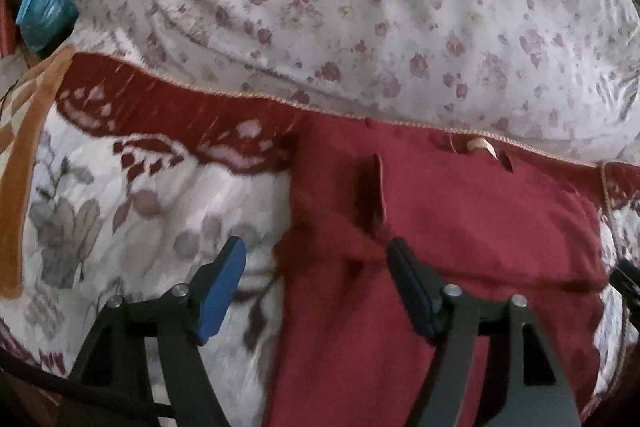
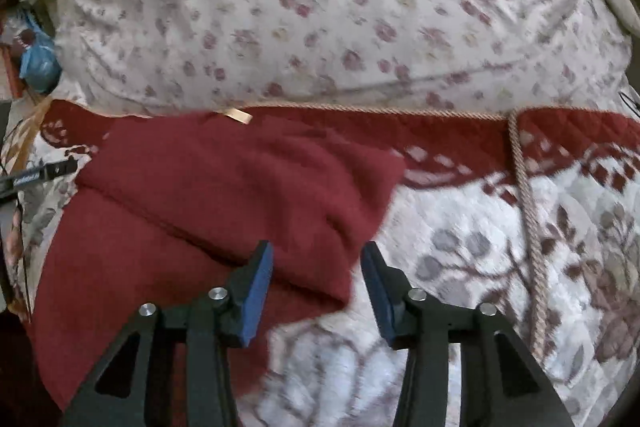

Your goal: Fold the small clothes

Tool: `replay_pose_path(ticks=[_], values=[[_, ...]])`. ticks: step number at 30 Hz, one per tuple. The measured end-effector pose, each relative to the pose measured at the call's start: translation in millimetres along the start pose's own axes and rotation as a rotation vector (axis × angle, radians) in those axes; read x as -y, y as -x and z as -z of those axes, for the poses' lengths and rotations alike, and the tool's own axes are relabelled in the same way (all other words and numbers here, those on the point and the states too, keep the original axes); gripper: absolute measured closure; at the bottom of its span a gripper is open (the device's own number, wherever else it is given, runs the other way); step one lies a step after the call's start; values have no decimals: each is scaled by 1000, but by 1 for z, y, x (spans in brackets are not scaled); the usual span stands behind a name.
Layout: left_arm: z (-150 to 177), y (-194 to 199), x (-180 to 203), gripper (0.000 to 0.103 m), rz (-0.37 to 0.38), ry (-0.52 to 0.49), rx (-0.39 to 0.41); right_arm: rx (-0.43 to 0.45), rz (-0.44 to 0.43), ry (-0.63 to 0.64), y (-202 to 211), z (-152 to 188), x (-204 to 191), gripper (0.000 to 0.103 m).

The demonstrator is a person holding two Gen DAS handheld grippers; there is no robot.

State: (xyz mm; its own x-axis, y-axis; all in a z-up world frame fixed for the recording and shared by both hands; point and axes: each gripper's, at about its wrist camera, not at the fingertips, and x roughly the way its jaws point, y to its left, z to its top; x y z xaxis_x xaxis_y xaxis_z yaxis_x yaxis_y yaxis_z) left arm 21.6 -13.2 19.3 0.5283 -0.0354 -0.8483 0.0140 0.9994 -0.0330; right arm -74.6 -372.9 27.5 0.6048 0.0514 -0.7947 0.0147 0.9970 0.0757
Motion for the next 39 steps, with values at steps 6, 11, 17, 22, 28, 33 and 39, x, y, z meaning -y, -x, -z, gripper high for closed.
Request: replay_pose_path(ticks=[6, 11, 17, 22, 28, 33, 39], values=[[38, 33, -12, 29, 18, -8, 1, -123, 54, 26, -44, 2, -19, 44], [77, 55, -21, 23, 41, -17, 17, -78, -55, -36, 14, 26, -18, 21], [116, 61, -28, 23, 94, 39, -38, -104, -150, -105, 2, 59, -27, 26], [144, 79, -27, 23, 48, -16, -29, -82, -155, -80, 4, 68, -33, 90], [163, 95, -38, 23, 21, -24, -16, -96, -161, -93, 14, 77, -32, 82], [181, 96, -44, 23, 2, -24, -40, -94, -219, -71, 51, 99, -34, 35], [193, 97, -50, 23, -5, -14, -52, -196, -245, -17, 62, 149, -36, 35]])
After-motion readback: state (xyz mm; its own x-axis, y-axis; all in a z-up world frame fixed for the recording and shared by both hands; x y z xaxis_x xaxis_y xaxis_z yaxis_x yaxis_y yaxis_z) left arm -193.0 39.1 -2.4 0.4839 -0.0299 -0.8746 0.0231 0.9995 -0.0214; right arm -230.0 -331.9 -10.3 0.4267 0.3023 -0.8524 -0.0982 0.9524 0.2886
